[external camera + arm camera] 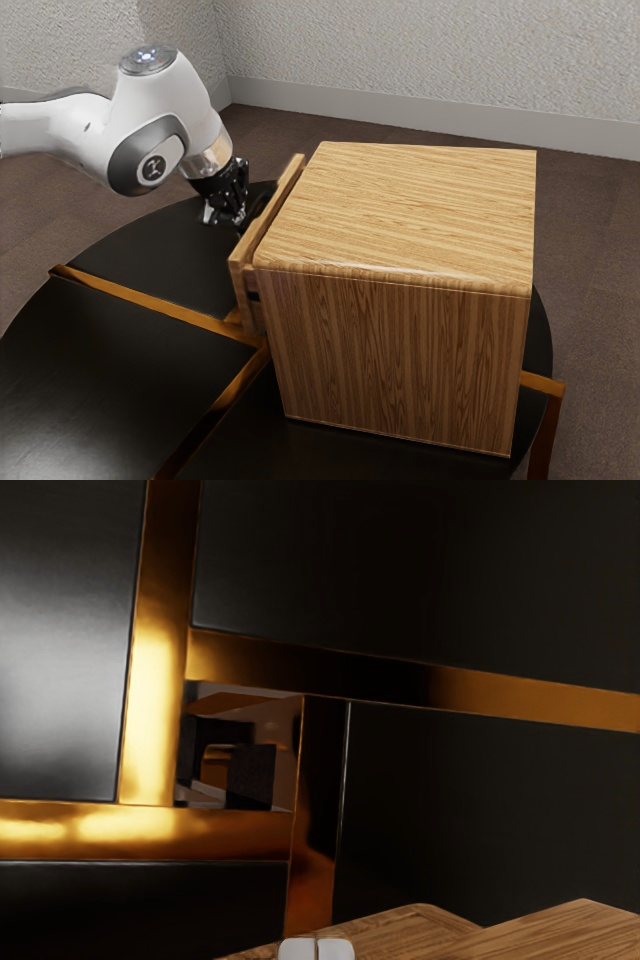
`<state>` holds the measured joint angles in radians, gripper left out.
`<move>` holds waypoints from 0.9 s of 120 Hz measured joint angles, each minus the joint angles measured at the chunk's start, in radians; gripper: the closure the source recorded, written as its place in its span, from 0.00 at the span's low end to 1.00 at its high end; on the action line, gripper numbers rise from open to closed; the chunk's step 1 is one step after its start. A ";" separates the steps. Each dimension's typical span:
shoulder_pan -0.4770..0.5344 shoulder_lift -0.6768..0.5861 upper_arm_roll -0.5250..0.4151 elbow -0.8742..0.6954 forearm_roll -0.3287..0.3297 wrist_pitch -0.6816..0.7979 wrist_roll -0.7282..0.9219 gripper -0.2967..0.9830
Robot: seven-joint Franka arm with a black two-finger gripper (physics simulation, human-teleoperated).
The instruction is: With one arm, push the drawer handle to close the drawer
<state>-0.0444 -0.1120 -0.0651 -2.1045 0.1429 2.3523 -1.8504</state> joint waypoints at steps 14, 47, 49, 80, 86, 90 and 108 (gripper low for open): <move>0.003 0.014 -0.021 0.017 0.000 0.002 -0.007 0.85; -0.004 0.017 -0.060 0.020 0.003 0.003 -0.038 0.85; -0.004 0.017 -0.061 0.020 0.003 0.003 -0.040 0.85; -0.001 -0.022 -0.065 -0.014 0.003 0.004 -0.065 0.85; -0.001 -0.090 -0.040 -0.074 0.002 0.002 -0.068 0.85; 0.006 -0.132 -0.021 -0.109 0.002 -0.003 -0.069 0.85; 0.062 -0.223 0.085 -0.138 -0.001 -0.121 -0.016 0.72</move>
<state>0.0176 -0.3351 0.0200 -2.2426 0.1416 2.2313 -1.8668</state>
